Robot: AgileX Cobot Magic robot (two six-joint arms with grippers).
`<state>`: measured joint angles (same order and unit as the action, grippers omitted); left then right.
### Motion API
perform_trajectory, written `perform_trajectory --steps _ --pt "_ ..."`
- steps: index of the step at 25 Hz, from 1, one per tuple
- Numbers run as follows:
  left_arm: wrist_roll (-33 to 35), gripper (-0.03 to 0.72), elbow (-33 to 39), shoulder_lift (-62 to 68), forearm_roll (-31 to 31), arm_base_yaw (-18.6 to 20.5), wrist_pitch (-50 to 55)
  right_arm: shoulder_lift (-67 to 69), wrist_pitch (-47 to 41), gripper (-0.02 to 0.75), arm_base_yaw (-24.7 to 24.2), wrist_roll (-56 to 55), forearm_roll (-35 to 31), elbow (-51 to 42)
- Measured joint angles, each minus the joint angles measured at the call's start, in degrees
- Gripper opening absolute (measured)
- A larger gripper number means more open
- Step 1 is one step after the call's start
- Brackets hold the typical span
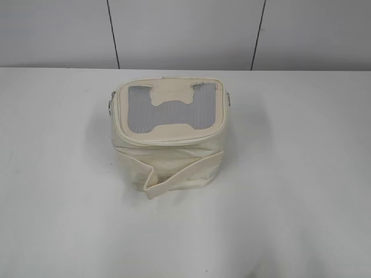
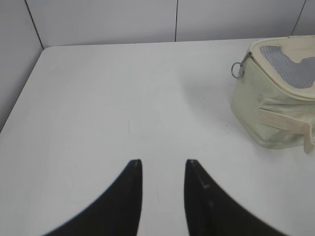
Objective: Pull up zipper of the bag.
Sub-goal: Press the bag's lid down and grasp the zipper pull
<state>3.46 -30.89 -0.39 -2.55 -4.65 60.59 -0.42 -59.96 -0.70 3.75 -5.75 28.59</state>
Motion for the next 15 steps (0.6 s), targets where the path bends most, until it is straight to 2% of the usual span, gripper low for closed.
perform_trajectory --steps 15 --pt "0.0 0.232 0.0 0.0 0.0 0.0 0.0 0.0 0.0 0.515 0.0 0.0 0.0 0.0"
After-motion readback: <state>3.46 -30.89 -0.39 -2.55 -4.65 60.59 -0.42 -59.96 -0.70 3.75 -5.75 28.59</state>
